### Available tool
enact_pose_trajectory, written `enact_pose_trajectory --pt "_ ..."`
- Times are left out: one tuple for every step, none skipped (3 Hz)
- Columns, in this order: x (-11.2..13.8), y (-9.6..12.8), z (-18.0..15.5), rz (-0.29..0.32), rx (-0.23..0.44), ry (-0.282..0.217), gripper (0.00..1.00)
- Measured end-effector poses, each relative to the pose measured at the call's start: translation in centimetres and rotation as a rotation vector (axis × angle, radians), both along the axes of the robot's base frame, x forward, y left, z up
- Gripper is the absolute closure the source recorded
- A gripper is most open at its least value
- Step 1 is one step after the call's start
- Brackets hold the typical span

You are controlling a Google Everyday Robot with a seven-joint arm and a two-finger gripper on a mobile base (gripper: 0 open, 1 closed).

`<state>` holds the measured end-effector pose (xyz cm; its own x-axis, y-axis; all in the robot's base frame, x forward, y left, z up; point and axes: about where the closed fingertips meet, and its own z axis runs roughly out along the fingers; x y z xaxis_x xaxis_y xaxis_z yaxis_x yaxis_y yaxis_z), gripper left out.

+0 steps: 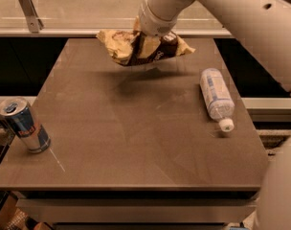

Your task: Move brown chip bag near redbull can

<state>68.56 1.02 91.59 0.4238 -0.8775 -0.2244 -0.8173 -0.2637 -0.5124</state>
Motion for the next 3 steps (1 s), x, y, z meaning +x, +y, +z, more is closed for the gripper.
enact_pose_trajectory --pt "-3.0 -0.3 1.5 -0.014 0.049 -0.062 1.0" --pt "-6.0 -0.6 2.3 -0.043 0.106 -0.118 1.0" --pt "-8.3 -0.9 2.6 -0.067 0.146 -0.149 1.0"
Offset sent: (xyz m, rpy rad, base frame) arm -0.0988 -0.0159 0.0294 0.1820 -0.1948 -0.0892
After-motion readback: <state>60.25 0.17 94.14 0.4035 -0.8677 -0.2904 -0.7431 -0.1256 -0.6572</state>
